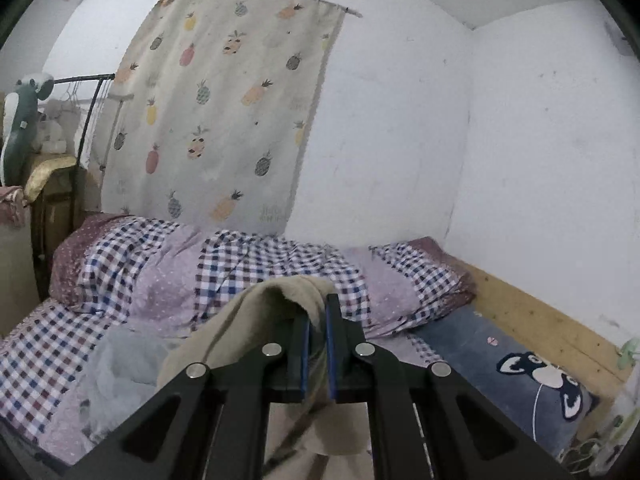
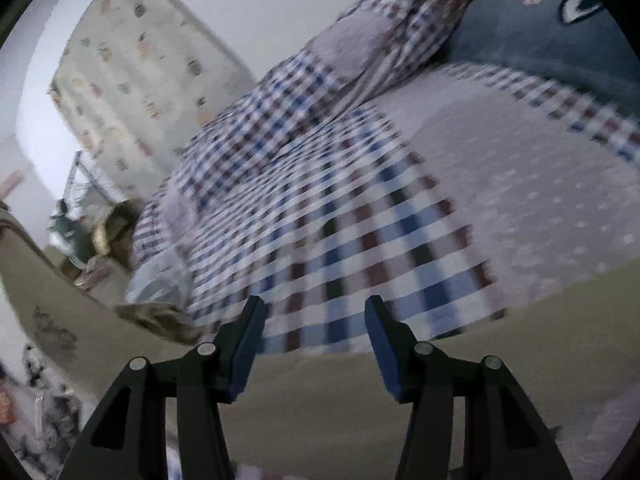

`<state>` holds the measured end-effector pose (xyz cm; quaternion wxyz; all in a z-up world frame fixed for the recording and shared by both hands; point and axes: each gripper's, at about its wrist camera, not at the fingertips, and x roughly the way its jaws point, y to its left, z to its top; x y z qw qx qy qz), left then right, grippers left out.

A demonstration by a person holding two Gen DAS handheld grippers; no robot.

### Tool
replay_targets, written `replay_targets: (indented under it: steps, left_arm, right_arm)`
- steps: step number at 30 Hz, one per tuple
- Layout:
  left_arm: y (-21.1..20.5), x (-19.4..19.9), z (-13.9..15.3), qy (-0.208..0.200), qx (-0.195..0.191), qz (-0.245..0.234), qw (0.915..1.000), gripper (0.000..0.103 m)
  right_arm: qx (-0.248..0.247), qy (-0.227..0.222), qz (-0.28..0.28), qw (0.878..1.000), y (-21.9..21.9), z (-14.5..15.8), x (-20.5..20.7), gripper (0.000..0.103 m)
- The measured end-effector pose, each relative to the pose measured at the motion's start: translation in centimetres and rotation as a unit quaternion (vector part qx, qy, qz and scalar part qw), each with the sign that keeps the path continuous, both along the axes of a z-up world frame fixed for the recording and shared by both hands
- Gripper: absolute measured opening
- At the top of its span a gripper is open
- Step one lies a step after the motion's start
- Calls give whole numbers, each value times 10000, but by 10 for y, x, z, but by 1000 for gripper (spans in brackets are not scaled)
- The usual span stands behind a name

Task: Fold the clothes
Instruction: 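Lift the khaki shirt high with both grippers and shake it out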

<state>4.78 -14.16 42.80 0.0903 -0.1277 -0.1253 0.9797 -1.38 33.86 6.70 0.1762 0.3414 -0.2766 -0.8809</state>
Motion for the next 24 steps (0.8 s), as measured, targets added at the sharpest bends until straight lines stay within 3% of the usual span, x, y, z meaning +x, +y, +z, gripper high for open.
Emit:
replay_targets:
  steps: [3,9,24]
  left_arm:
    - [-5,4,-6,-121,-31,81,9999,6]
    - [-13,19,-11,-225,-6,199,9995,6]
    - [-2,36,-8,-336,-123,109,9993,6]
  right_arm:
    - [-352,77,631,9974,-7,3,0,57]
    - [-160,542,1705,9837,-28,23,23,61]
    - [1037,612,2711,9550,-104,9,45,73]
